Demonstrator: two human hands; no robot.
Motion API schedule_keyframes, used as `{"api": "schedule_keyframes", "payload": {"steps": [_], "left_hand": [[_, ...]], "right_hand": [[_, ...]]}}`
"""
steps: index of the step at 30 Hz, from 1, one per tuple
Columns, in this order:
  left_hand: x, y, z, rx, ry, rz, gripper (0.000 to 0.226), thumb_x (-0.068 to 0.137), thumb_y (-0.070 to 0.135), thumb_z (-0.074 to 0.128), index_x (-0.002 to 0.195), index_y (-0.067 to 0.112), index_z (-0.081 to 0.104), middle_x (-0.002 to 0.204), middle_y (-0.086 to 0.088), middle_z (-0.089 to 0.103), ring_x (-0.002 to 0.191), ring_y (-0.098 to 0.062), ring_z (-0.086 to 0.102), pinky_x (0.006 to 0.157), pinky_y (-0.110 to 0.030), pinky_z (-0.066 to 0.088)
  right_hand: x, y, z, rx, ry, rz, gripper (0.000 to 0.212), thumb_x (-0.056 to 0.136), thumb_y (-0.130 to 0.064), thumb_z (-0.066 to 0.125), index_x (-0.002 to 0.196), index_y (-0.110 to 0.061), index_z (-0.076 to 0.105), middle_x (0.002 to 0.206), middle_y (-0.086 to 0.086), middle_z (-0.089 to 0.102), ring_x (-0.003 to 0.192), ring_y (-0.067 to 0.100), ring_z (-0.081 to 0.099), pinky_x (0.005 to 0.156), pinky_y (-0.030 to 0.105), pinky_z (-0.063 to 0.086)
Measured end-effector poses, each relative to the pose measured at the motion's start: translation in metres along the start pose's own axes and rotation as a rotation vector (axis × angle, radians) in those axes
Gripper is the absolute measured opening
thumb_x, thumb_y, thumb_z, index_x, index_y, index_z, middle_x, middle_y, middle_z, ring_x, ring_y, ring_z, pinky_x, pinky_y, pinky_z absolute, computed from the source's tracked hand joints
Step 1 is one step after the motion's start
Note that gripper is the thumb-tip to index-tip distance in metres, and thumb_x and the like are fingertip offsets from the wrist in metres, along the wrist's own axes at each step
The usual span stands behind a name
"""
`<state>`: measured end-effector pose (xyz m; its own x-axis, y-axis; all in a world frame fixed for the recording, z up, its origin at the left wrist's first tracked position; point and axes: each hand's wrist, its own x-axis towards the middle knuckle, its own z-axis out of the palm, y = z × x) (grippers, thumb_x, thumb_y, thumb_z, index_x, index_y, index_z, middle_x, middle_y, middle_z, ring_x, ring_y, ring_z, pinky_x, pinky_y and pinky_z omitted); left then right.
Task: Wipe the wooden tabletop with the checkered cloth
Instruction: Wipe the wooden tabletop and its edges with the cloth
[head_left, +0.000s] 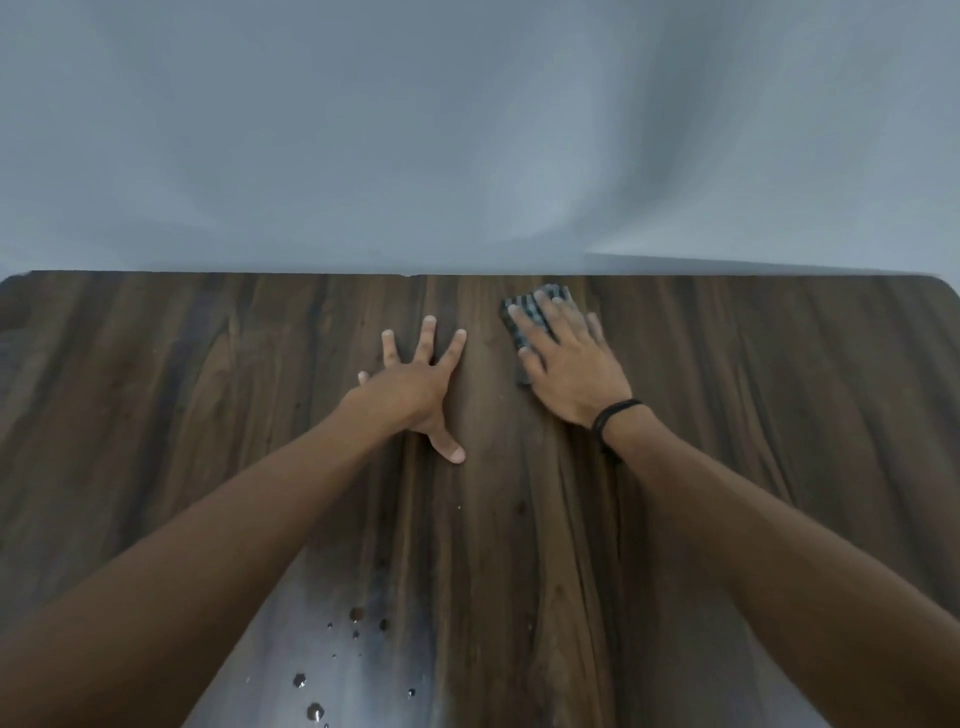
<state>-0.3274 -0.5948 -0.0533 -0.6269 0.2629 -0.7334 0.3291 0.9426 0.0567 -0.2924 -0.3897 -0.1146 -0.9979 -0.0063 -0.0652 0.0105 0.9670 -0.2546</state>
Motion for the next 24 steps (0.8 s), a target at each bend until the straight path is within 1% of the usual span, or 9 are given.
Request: {"api": "schedule_keyframes", "payload": {"steps": [3,4,7,10,11,14,17,21,24], "left_hand": [[0.001,-0.001,0.002,-0.015,0.002,0.022,0.154,0.054,0.051,0.091,0.146,0.039,-0.032,0.149,0.004,-0.048,0.14,-0.048,-0.029,0.106,-0.076,0.015],[0.001,0.0,0.002,-0.014,0.004,0.026,0.154,0.054,0.051,0.091,0.146,0.039,-0.032,0.149,0.004,-0.047,0.14,-0.048,-0.029,0.106,-0.076,0.015],[-0.001,-0.002,0.002,-0.017,0.02,0.032,0.154,0.053,0.052,0.091,0.147,0.039,-0.03,0.15,0.005,-0.046,0.141,-0.048,-0.028,0.106,-0.075,0.017],[-0.003,-0.003,0.002,-0.031,0.03,0.042,0.153,0.053,0.051,0.091,0.148,0.039,-0.029,0.151,0.006,-0.044,0.141,-0.047,-0.027,0.106,-0.075,0.017],[-0.003,-0.003,0.002,-0.031,0.031,0.044,0.153,0.053,0.051,0.092,0.148,0.039,-0.029,0.151,0.006,-0.044,0.142,-0.047,-0.027,0.106,-0.075,0.017],[-0.005,-0.003,0.002,-0.028,0.045,0.048,0.153,0.053,0.052,0.091,0.149,0.039,-0.027,0.152,0.006,-0.043,0.142,-0.047,-0.025,0.105,-0.075,0.018],[-0.005,-0.004,0.002,-0.039,0.036,0.045,0.154,0.053,0.052,0.091,0.148,0.04,-0.029,0.152,0.007,-0.043,0.142,-0.047,-0.027,0.105,-0.075,0.017],[-0.005,-0.006,0.004,-0.027,0.05,0.052,0.154,0.052,0.054,0.091,0.149,0.038,-0.028,0.152,0.007,-0.043,0.142,-0.047,-0.026,0.106,-0.075,0.018],[-0.004,-0.005,0.003,-0.037,0.034,0.042,0.153,0.053,0.053,0.09,0.148,0.038,-0.029,0.151,0.007,-0.044,0.142,-0.046,-0.027,0.107,-0.074,0.017]], "right_hand": [[0.017,0.002,-0.005,0.062,0.04,0.201,0.058,0.106,-0.041,0.027,0.161,-0.037,0.011,0.171,0.0,0.002,0.157,0.022,-0.001,0.124,0.049,-0.004],[0.019,-0.005,-0.001,0.056,0.053,0.197,0.058,0.106,-0.04,0.027,0.162,-0.036,0.011,0.171,0.001,0.001,0.157,0.022,-0.001,0.124,0.048,-0.005],[0.021,-0.018,0.002,0.016,-0.006,-0.009,0.057,0.106,-0.041,0.027,0.161,-0.039,0.011,0.17,-0.002,0.003,0.156,0.02,-0.001,0.124,0.047,-0.004],[0.031,-0.016,-0.008,0.076,0.013,0.153,0.057,0.107,-0.04,0.027,0.161,-0.037,0.011,0.171,0.0,0.002,0.157,0.022,-0.002,0.124,0.049,-0.005],[0.031,-0.018,-0.005,0.066,0.012,0.148,0.057,0.107,-0.04,0.027,0.162,-0.036,0.011,0.171,0.001,0.0,0.157,0.022,-0.003,0.124,0.049,-0.005],[0.029,-0.017,-0.005,0.023,-0.06,-0.029,0.057,0.107,-0.041,0.026,0.161,-0.039,0.01,0.17,-0.003,0.0,0.156,0.02,-0.003,0.123,0.048,-0.004],[0.025,-0.015,-0.011,0.079,-0.003,0.164,0.057,0.107,-0.04,0.027,0.161,-0.037,0.012,0.171,0.0,0.001,0.156,0.021,-0.002,0.123,0.047,-0.005],[-0.016,-0.023,0.007,0.007,-0.017,-0.007,0.056,0.107,-0.043,0.023,0.161,-0.04,0.009,0.17,-0.002,0.002,0.156,0.022,0.0,0.124,0.047,-0.004],[-0.017,-0.006,-0.005,0.075,0.026,0.248,0.057,0.106,-0.04,0.025,0.161,-0.037,0.012,0.171,0.002,0.003,0.157,0.023,0.002,0.126,0.05,0.0]]}}
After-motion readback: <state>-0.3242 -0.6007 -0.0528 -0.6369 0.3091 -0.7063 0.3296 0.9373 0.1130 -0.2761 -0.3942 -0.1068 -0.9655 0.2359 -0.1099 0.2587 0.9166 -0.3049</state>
